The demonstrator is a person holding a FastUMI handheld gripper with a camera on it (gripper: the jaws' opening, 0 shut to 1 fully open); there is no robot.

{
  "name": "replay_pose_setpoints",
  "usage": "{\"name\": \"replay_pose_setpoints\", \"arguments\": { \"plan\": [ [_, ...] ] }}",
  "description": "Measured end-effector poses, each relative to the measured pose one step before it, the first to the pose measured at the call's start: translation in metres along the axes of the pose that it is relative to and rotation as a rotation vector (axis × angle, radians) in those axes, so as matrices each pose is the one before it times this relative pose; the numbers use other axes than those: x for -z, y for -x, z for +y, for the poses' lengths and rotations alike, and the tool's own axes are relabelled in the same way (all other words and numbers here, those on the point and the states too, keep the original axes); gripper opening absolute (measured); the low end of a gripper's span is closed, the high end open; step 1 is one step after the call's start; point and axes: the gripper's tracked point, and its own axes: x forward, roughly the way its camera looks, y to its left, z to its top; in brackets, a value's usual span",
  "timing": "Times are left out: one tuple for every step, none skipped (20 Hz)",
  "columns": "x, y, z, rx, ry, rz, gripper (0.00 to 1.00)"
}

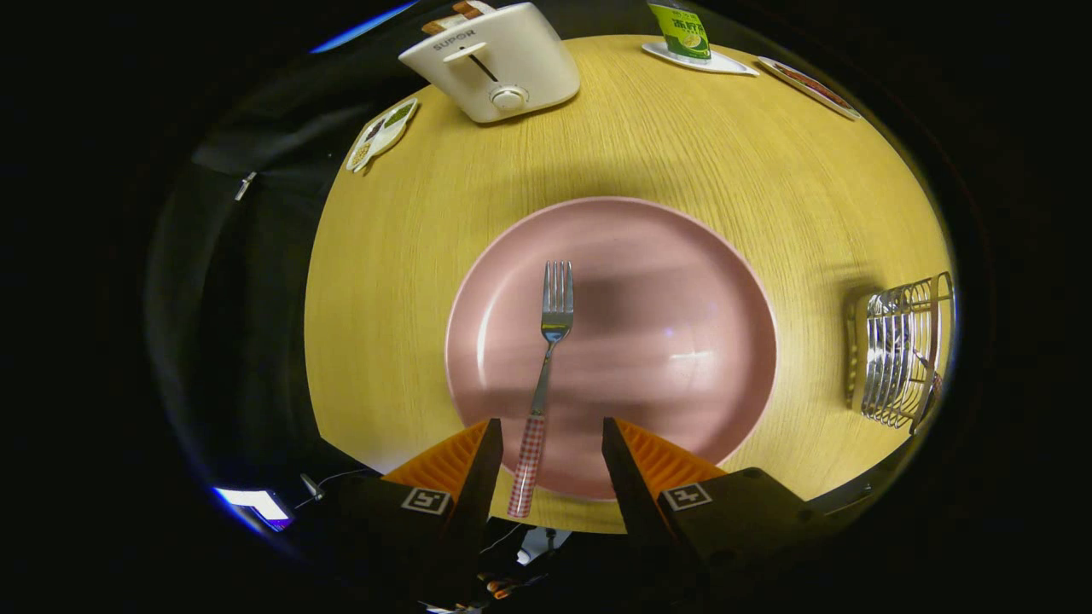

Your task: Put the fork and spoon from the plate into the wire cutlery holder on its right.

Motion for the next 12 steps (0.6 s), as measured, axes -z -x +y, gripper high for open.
{"name": "replay_pose_setpoints", "arguments": {
  "plan": [
    [0.00109, -0.00355, 0.00121, 0.00277, 0.00263, 0.00993, 0.75],
    [0.00021, -0.00313, 0.00129, 0.00101, -0.00433, 0.0087, 0.75],
    [0.00076, -0.00273, 0.00118, -0.0013, -0.00468, 0.00941, 0.75],
    [0.00074, -0.00286, -0.00008, 0.00478, -0.00209, 0.00802, 0.74],
    [0.00095, -0.00118, -0.00058, 0.00355, 0.0023, 0.00906, 0.65],
    [0.00063, -0.00259, 0.00017, -0.00046, 0.00475, 0.00876, 0.56],
    [0.00121, 0.00077, 0.00042, -0.00079, 0.00231, 0.00815, 0.57],
    [0.00189, -0.00123, 0.00099, -0.00224, 0.00413, 0.00997, 0.57],
    [0.00078, 0.00028, 0.00081, -0.00201, 0.00421, 0.00774, 0.57],
    [0.00157, -0.00239, 0.00074, 0.00407, -0.00316, 0.0064, 0.46],
    [0.00112, -0.0024, -0.00052, 0.00394, 0.00049, 0.00599, 0.35],
    [0.00177, -0.00021, 0.00131, -0.01034, 0.00607, 0.00864, 0.35]
  ]
}}
